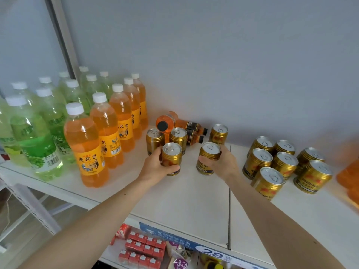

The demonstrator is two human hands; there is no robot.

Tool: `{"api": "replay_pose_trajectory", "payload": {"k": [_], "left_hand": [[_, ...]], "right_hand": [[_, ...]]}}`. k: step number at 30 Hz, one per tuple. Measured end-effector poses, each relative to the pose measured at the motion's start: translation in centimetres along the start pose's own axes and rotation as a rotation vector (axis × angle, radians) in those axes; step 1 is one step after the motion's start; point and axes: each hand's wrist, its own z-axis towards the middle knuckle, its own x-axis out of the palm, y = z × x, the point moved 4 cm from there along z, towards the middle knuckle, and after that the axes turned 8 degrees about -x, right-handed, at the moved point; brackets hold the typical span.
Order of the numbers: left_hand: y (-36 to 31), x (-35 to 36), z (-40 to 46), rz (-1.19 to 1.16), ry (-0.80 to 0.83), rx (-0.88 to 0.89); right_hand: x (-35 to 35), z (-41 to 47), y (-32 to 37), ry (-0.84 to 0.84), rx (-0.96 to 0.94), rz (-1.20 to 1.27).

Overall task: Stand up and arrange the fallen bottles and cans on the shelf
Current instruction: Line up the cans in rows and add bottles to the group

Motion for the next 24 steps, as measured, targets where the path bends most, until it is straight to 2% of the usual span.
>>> {"api": "replay_pose_trajectory", "payload": {"k": [7,12,18,24], "left_hand": [[-1.8,0.8,-1.3,-0.057,-0.03,0.059],[-5.6,3.0,-2.3,-0.061,0.064,0.185],[-11.4,7.5,-4.6,-0.036,0.229,0.347],[-17.7,12.3,-6.5,0.004,0.242,0.417]], "right_hand": [[-2.7,-4.0,0.8,-0.057,0.015,0.045],[-6.0,-8.9,1.2,-0.141,-0.002,0.049],[-12.2,-14.0,0.1,-0.169,0.02,0.165],[-20.0,-16.2,-2.2,-0.205,0.014,0.191]]}}
